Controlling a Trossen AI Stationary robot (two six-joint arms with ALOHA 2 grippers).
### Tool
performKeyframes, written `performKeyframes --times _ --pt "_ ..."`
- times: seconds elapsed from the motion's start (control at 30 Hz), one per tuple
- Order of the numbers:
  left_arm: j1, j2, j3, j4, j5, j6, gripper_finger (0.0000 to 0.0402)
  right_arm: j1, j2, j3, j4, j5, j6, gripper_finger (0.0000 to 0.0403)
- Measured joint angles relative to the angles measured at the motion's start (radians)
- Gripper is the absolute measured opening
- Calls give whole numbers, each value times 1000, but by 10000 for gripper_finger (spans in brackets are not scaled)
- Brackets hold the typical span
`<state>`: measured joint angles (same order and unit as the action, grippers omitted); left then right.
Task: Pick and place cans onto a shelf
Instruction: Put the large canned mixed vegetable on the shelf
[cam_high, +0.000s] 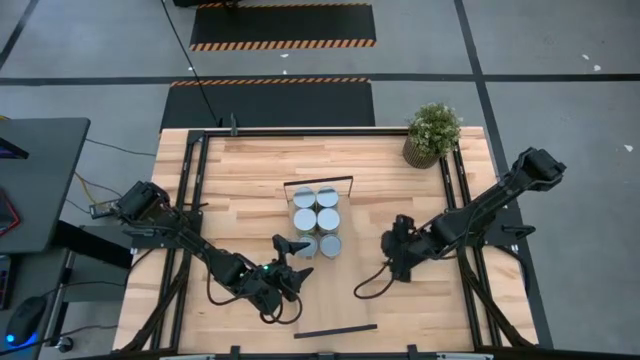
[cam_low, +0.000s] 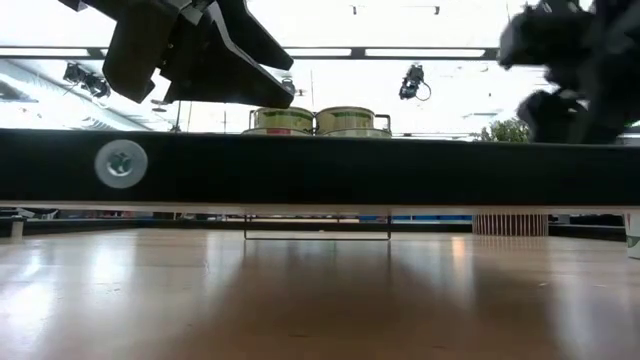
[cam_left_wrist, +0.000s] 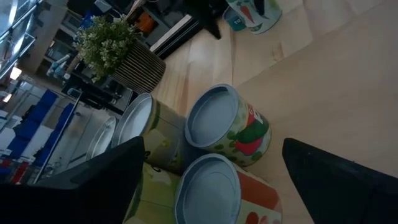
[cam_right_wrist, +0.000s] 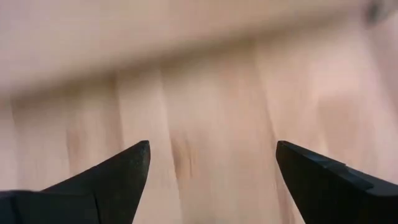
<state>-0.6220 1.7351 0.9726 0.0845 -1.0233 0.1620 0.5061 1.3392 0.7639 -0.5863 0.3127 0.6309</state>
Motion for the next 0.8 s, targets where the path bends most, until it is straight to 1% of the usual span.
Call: performKeyframes --times 0.07,0.13,0.37,0.57,0.7,0.8 --pt "2 0 0 0 0 7 386 -4 1 0 -75 -78 23 356" --pt "4 0 0 0 0 6 386 -4 5 0 -122 -131 48 356" --pt "4 0 0 -1 0 8 386 28 5 0 -246 -172 117 356" --pt "4 0 1 -2 0 8 386 63 18 0 -275 -188 152 356" --pt "4 0 1 -3 0 9 386 63 67 -19 -259 -221 153 355" --pt "4 0 1 -6 0 10 386 63 109 -22 -255 -250 148 346"
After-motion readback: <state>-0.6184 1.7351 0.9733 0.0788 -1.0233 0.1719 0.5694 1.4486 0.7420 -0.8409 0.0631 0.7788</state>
